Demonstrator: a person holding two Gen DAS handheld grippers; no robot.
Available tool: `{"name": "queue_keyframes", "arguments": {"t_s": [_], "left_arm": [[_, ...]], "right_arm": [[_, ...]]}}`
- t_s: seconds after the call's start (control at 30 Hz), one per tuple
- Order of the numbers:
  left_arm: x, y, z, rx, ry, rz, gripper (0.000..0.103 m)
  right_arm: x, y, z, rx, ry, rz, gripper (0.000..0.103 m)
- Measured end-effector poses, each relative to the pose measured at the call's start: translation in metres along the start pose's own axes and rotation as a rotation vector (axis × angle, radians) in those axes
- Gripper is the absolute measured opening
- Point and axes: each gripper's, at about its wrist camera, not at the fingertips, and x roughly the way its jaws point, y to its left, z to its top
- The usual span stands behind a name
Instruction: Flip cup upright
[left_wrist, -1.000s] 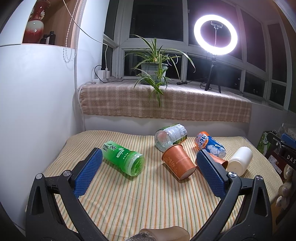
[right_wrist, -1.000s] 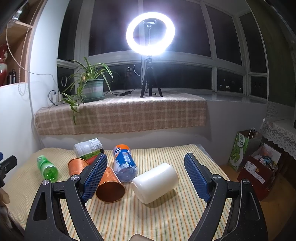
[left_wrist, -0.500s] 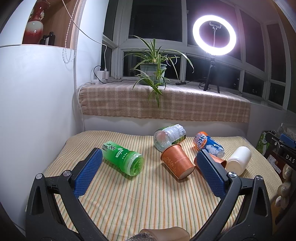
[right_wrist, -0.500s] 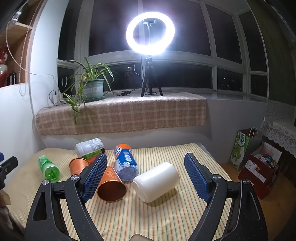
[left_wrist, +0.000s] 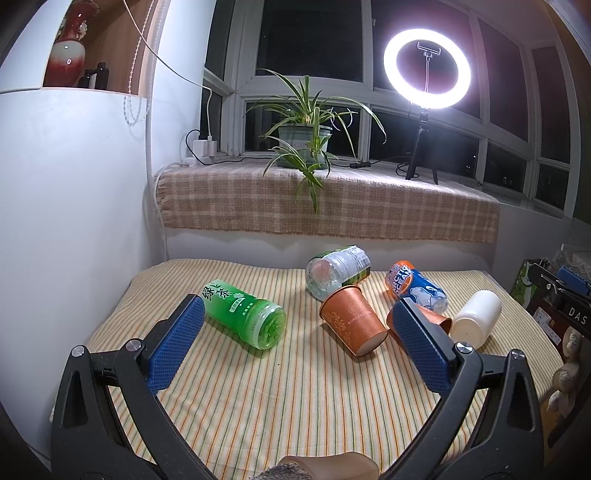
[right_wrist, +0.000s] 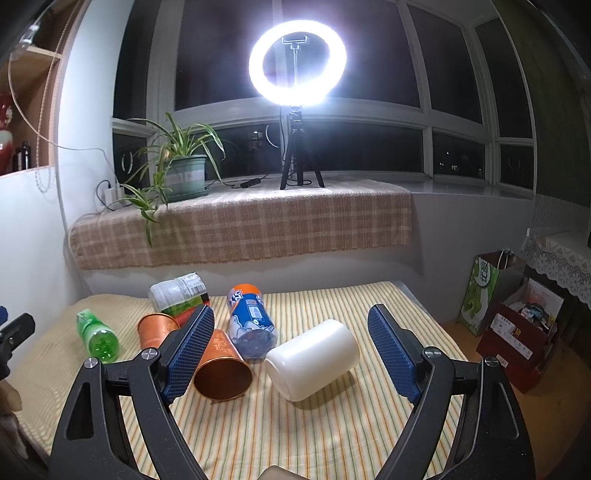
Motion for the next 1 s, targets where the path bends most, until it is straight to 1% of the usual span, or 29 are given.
{"name": "queue_keyframes", "arguments": {"t_s": [0.6,0.7,0.83,1.0], "left_arm": [[0.001,-0.004,-0.001,0.007,0.008,-0.005,0.103],[0.006,-0.009,-0.003,0.028,0.033,-0.033,0.103],[0.025,-0.012,0.002,0.087,0.073,-0.058,0.103],[0.063,-0.016,0.015,0.153,0.185,-0.151,0.103]], "right_arm": [[0.004,-0.001,-0.005,0.012,0.025,0.008,0.085],[0.006,-0.002,-0.008,0.016,0.034,0.008,0.085],[0.008,-0.004,-0.01,0.017,0.047,0.007,0.085],[0.011,-0.011,-0.014,0.033,0.068,0.002,0.085]]}}
